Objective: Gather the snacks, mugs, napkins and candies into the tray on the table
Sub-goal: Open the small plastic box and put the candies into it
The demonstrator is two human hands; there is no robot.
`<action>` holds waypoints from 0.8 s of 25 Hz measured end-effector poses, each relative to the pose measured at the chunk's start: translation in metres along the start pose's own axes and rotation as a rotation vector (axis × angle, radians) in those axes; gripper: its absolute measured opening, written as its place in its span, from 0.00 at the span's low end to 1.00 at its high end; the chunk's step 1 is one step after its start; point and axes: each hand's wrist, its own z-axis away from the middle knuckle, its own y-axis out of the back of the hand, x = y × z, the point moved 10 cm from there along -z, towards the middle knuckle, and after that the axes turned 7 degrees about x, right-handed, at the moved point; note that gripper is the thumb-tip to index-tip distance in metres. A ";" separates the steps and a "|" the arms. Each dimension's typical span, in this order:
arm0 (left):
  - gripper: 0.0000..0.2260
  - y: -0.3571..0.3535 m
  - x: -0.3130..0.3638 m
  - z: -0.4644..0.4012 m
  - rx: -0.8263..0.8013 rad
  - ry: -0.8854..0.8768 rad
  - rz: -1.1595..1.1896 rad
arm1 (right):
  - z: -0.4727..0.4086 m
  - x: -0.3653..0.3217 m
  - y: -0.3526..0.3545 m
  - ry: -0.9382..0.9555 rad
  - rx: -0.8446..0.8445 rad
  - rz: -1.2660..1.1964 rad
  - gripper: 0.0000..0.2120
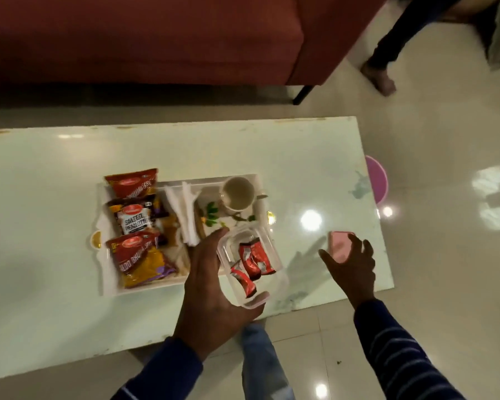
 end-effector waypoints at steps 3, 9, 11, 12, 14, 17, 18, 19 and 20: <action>0.50 -0.053 0.012 -0.007 -0.057 0.003 0.027 | -0.025 0.022 -0.027 -0.081 -0.071 -0.011 0.40; 0.48 -0.124 0.019 -0.017 -0.116 0.032 0.013 | -0.041 0.040 -0.025 0.058 0.035 0.023 0.33; 0.49 -0.143 0.013 -0.020 -0.157 0.072 0.004 | -0.047 0.038 -0.021 0.130 0.013 0.031 0.31; 0.50 -0.150 0.011 -0.021 -0.175 0.076 -0.008 | -0.051 0.037 -0.017 0.138 -0.006 -0.009 0.29; 0.51 -0.164 0.010 -0.024 -0.200 0.071 -0.033 | -0.059 0.037 0.000 0.034 -0.057 -0.266 0.29; 0.50 -0.176 0.008 -0.032 -0.214 0.056 -0.061 | -0.056 0.030 0.049 -0.054 -0.067 -0.730 0.30; 0.50 -0.181 0.008 -0.034 -0.222 0.054 -0.057 | -0.047 0.020 0.062 -0.026 -0.132 -0.880 0.31; 0.50 -0.186 0.007 -0.035 -0.235 0.064 -0.037 | -0.033 0.004 0.071 0.015 -0.242 -1.000 0.31; 0.51 -0.190 0.007 -0.036 -0.251 0.080 -0.012 | -0.018 -0.010 0.075 0.071 -0.352 -1.067 0.30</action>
